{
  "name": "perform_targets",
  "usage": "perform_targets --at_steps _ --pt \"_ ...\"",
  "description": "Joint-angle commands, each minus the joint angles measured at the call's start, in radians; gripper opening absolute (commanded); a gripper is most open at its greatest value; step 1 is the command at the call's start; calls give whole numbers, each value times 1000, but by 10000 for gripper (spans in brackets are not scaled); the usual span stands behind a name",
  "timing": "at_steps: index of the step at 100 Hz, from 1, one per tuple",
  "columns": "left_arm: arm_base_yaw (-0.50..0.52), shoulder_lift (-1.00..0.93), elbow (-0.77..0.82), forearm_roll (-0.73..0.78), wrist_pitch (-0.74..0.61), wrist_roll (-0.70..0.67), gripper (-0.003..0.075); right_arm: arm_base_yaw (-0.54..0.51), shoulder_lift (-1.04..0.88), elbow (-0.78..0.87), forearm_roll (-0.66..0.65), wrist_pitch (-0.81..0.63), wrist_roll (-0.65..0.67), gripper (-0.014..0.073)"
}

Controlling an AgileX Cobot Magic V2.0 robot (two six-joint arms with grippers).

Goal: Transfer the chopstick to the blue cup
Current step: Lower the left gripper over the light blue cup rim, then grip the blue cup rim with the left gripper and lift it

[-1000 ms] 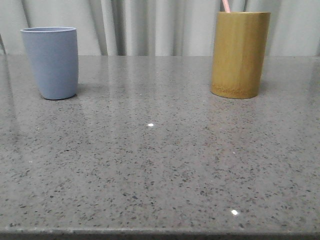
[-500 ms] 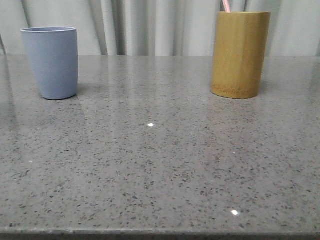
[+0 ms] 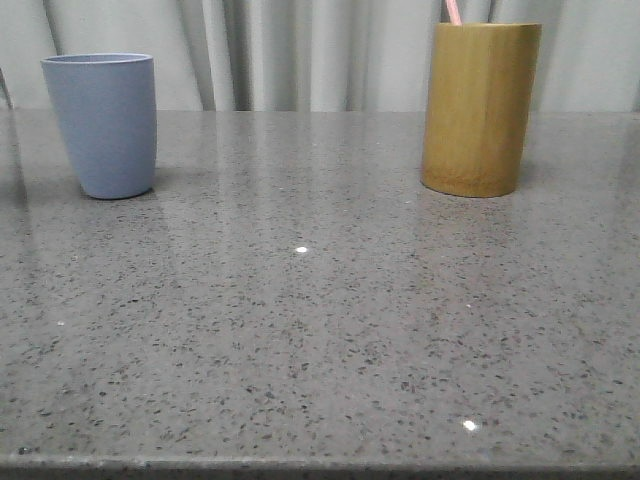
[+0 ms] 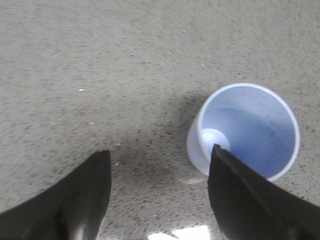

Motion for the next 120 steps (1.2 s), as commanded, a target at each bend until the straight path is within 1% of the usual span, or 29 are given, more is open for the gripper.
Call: perform_targets --at_steps 1,25,80,87,94,101,105,108,120 --pt "-33 19 -70 -17 -19 3 420 -5 7 -33 -11 -80 -4 332" --pt "-74 114 -129 -17 -6 3 420 -5 7 -33 -11 -80 -4 332" --pt "-73 228 -130 -20 0 1 420 -5 7 -33 -11 -80 -4 332" --pt "-73 236 -130 -37 1 -1 408 -5 7 -33 -11 -80 -4 332" --pt "-73 243 -130 -59 -4 -1 365 -5 7 -33 -11 -80 -4 332" --pt "-73 249 -130 -71 -9 -1 295 -5 7 -33 -11 -80 -4 332" --pt "-73 252 -130 -72 -9 -1 238 -5 7 -33 -11 -80 -4 332" --pt "-73 251 -130 -72 -9 -1 212 -5 7 -33 -11 -80 -4 332" --pt "-73 253 -130 -72 -9 -1 65 -5 7 -33 -11 -80 -4 332"
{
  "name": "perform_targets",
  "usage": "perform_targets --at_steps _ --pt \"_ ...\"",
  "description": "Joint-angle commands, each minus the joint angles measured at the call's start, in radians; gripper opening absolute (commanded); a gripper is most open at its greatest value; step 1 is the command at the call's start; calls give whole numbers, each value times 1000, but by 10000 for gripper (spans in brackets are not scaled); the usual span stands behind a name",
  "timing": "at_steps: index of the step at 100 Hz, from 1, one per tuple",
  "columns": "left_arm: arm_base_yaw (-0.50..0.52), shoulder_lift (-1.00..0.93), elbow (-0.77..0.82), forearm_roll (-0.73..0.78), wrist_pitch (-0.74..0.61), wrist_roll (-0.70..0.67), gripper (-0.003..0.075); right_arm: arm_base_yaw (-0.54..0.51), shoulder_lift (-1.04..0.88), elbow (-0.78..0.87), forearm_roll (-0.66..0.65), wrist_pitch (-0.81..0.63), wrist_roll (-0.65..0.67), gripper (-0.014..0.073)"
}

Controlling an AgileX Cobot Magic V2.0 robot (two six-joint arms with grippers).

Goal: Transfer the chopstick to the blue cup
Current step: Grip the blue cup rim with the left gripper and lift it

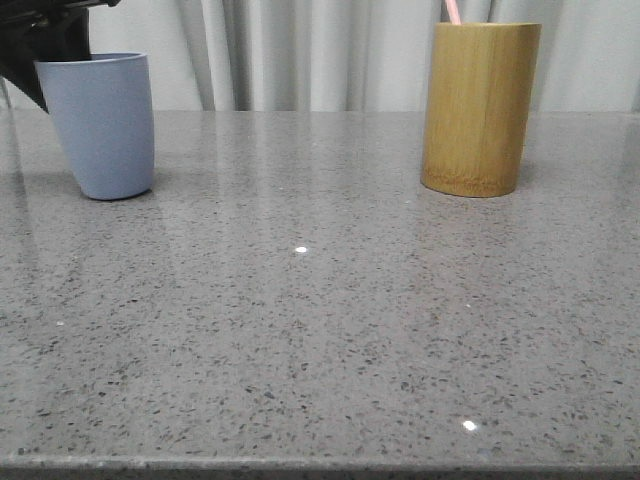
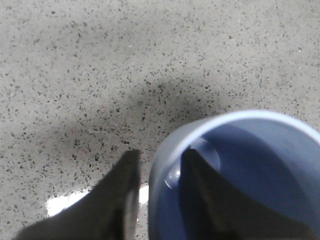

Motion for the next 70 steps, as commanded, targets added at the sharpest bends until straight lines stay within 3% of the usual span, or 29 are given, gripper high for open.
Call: perform_targets --at_steps 1,10,33,51,70 --pt "-8 -40 -33 -21 -40 -7 58 -5 7 -33 -11 -80 -4 332" --pt "-8 -40 -33 -21 -40 -7 -19 -5 7 -33 -11 -80 -4 332" --pt "-27 -40 -60 -62 -37 28 -19 -5 7 -33 -11 -81 -4 332" --pt "-118 -27 -138 -62 -96 40 -19 -5 7 -33 -11 -81 -4 332" --pt "-214 52 -270 -60 -57 42 -19 -5 7 -33 -11 -81 -4 332"
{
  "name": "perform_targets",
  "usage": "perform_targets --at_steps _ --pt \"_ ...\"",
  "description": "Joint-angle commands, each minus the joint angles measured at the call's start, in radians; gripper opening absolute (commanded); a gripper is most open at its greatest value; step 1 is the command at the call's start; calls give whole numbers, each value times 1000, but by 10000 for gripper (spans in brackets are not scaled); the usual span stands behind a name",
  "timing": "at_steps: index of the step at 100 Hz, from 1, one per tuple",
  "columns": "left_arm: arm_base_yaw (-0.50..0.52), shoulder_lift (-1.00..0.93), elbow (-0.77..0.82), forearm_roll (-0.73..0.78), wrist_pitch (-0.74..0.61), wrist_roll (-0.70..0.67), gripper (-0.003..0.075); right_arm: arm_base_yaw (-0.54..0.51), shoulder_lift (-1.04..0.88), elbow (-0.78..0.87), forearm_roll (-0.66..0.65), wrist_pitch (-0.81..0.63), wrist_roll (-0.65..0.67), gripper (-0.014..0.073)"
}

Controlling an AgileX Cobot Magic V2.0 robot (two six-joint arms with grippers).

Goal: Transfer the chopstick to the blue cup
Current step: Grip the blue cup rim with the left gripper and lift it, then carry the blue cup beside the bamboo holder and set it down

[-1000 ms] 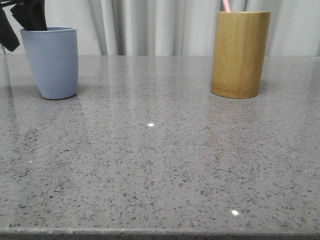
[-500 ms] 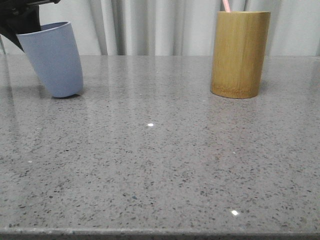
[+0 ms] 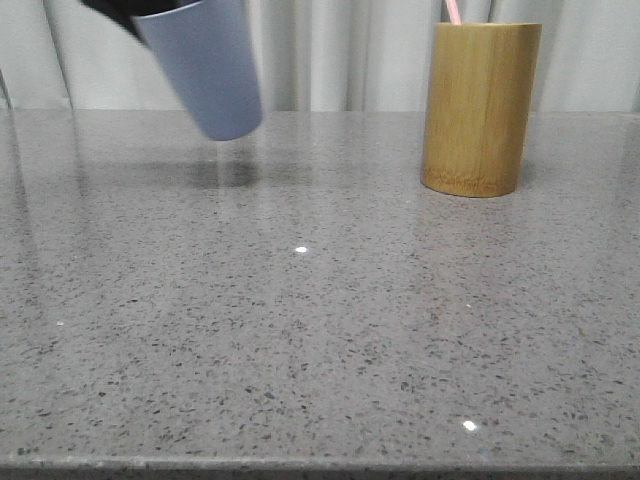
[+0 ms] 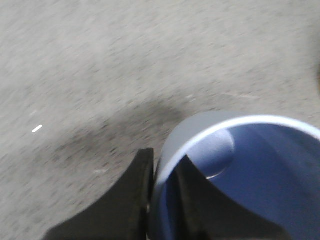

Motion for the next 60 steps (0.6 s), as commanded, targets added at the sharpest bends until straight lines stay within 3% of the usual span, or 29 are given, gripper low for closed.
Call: perform_targets --at_steps 1,27,60 --pt "-47 -3 -89 -27 -18 4 -19 -5 7 -33 -11 -81 -4 332" --pt "-127 115 -238 -27 60 4 -19 -5 7 -33 -11 -81 -4 332" --pt "-144 158 -258 -35 95 4 2 -5 7 -33 -11 -81 -4 332"
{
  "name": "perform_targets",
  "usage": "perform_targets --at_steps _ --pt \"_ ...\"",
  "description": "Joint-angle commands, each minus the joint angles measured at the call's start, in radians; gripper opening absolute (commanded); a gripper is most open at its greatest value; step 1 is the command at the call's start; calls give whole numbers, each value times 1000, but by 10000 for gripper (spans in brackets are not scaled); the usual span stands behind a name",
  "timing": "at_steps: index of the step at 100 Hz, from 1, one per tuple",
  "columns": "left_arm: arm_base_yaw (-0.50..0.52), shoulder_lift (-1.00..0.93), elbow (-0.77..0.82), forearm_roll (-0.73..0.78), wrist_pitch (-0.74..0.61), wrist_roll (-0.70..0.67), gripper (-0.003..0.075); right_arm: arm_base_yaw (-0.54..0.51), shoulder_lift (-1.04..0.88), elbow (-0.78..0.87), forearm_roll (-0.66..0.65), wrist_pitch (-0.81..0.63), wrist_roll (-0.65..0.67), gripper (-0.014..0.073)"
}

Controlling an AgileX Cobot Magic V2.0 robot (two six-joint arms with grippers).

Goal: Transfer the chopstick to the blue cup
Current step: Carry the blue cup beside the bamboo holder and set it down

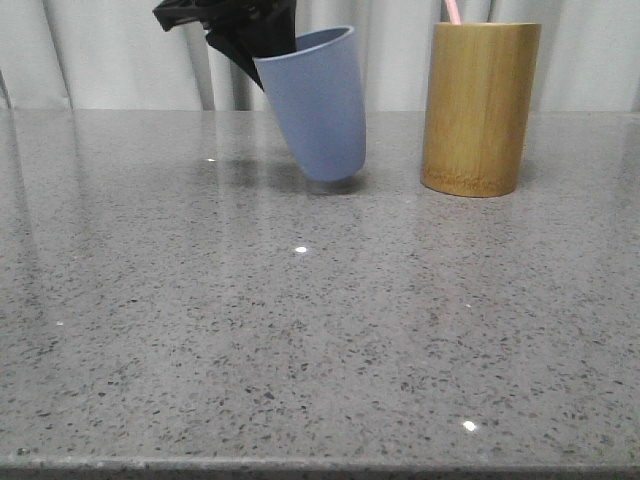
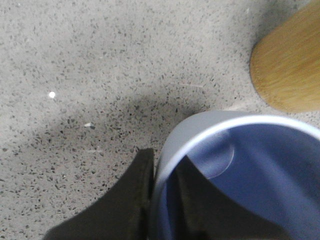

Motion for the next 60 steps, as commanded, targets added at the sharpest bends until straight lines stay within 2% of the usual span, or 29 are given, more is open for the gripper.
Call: perform_targets --at_steps 1,36,48,60 --pt "-6 -52 -37 -30 -18 0 10 -5 7 -33 -11 -81 -4 332" --pt "-4 -51 -41 -44 -13 0 349 -5 7 -33 -11 -81 -4 332" --pt "-4 -52 -61 -44 -21 0 405 -5 7 -33 -11 -81 -4 332" --pt "-4 -52 -88 -44 -8 0 412 -5 7 -33 -11 -81 -4 332"
